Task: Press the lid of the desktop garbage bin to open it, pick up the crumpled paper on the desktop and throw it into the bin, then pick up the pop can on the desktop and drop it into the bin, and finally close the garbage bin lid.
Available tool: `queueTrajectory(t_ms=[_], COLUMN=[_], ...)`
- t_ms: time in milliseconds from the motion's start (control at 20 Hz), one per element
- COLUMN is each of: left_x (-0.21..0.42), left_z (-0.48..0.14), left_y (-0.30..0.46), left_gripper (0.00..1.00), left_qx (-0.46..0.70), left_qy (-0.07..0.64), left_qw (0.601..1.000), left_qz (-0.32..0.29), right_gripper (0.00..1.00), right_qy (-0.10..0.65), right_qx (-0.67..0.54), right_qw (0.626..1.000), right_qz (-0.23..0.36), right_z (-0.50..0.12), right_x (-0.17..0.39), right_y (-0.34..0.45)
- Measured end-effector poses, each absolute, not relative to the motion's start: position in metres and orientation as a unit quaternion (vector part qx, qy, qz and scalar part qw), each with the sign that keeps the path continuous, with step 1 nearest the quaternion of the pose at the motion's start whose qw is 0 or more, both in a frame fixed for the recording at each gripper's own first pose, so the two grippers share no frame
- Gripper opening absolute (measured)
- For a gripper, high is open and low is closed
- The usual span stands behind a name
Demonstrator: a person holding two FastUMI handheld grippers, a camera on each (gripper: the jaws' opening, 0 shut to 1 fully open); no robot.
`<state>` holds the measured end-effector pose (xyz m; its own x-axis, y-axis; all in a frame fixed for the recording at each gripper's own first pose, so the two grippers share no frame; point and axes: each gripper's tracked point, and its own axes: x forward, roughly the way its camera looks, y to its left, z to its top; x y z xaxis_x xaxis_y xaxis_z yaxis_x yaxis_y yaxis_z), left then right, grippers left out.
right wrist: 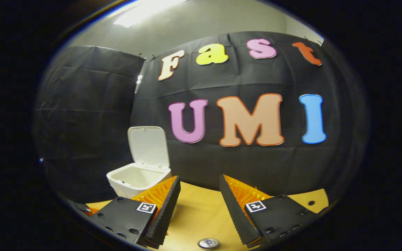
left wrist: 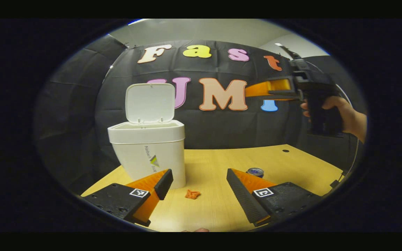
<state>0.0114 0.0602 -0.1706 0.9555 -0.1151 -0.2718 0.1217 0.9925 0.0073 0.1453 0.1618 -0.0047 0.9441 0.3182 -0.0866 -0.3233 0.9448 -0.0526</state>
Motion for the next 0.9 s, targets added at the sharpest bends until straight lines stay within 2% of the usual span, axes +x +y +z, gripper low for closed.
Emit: queueTrajectory(t_ms=[300, 400, 450, 500, 700, 900], left_x=[0.032, 0.038, 0.041, 0.042, 0.032, 0.012], left_z=[-0.163, -0.153, -0.15, -0.146, -0.127, -0.087], left_y=[-0.012, -0.047, -0.068, -0.088, -0.16, -0.212], left_gripper=[0.93, 0.93, 0.93, 0.93, 0.93, 0.93], left_qx=[0.023, 0.022, 0.018, 0.015, 0.018, 0.004], left_qy=[0.129, 0.121, 0.12, 0.118, 0.106, 0.066], left_qw=[0.986, 0.985, 0.984, 0.983, 0.98, 0.982], left_qz=[-0.104, -0.123, -0.134, -0.143, -0.169, -0.18], right_gripper=[0.79, 0.86, 0.97, 0.98, 0.97, 0.97], right_qy=[0.056, 0.064, 0.064, 0.064, 0.056, 0.03], right_qx=[-0.009, 0.004, 0.008, 0.011, 0.034, 0.054], right_qw=[0.998, 0.998, 0.997, 0.997, 0.995, 0.994], right_qz=[0.017, -0.018, -0.037, -0.051, -0.078, -0.089], right_z=[-0.041, -0.051, -0.056, -0.06, -0.068, -0.062], right_x=[0.071, 0.043, 0.03, 0.018, -0.025, -0.057], right_y=[-0.006, -0.056, -0.08, -0.103, -0.168, -0.231])
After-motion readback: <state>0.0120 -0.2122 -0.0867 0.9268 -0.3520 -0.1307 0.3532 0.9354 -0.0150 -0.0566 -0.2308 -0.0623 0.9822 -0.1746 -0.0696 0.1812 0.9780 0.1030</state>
